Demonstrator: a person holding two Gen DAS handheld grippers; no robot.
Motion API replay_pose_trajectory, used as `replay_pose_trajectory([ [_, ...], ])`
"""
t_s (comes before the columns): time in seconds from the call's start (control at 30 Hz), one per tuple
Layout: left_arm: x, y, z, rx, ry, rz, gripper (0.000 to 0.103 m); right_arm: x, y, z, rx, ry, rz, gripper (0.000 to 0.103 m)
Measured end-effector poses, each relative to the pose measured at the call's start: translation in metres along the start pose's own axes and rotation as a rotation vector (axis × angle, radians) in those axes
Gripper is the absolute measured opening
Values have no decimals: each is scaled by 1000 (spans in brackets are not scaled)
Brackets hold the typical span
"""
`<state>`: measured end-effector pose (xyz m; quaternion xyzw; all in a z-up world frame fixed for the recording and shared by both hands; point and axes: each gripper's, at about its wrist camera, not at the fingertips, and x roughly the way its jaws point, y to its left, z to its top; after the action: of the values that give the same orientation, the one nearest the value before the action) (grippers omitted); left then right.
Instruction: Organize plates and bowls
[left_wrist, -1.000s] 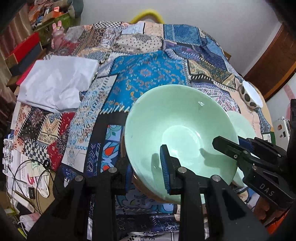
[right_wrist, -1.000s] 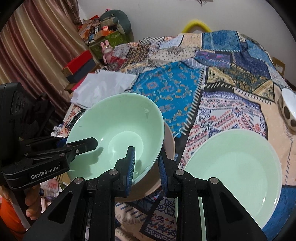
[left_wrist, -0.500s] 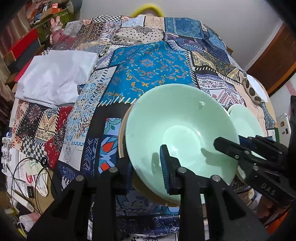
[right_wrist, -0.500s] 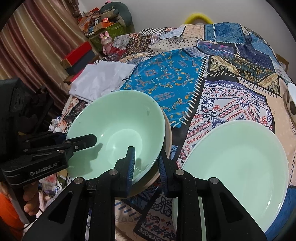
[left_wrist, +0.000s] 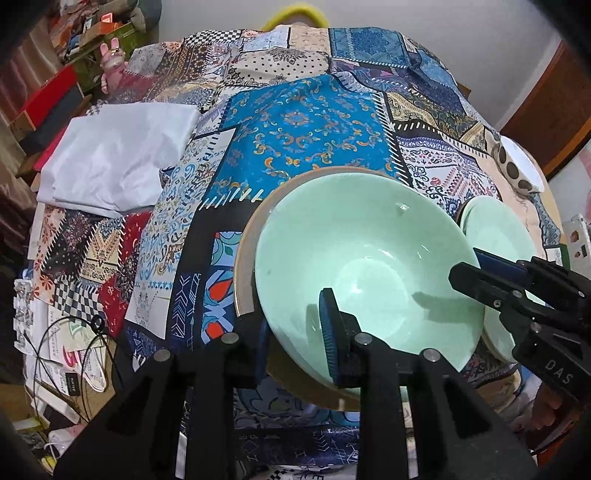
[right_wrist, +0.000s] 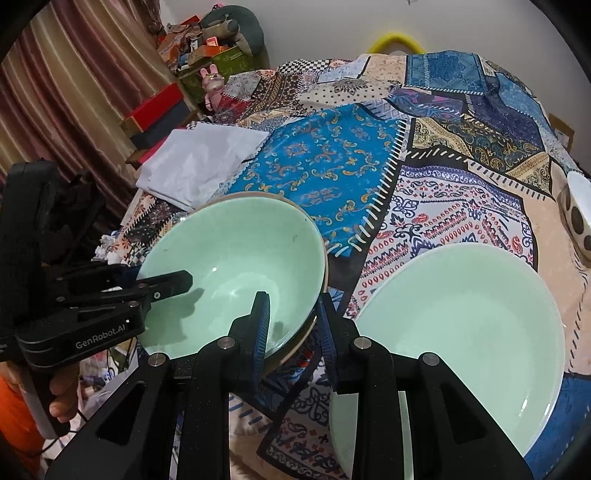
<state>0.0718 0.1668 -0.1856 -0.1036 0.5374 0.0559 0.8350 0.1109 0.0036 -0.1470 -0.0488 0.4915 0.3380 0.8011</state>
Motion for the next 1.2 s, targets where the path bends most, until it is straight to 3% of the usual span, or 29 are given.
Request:
replay_pose_trajectory([
  [0.17,-2,-3,4,-2,5,3,27,-7,-4,-2,2,-18,9,25],
  [0.33,-5,-11,12,20,13,21,41,-25,-4,1,-18,-66,-2,25],
  [0.5,-21,-15,19,27,-51,69,55,-43,-9,2,-28,-111,-28,26],
  [0.7,-49,-32,30,45,-119,66,57,-67,-27,5,-8,-152,-55,26],
  [1.2,-97,-133,60,105,-291,-76,61,-149,-118,1,76,-266,-230,33],
])
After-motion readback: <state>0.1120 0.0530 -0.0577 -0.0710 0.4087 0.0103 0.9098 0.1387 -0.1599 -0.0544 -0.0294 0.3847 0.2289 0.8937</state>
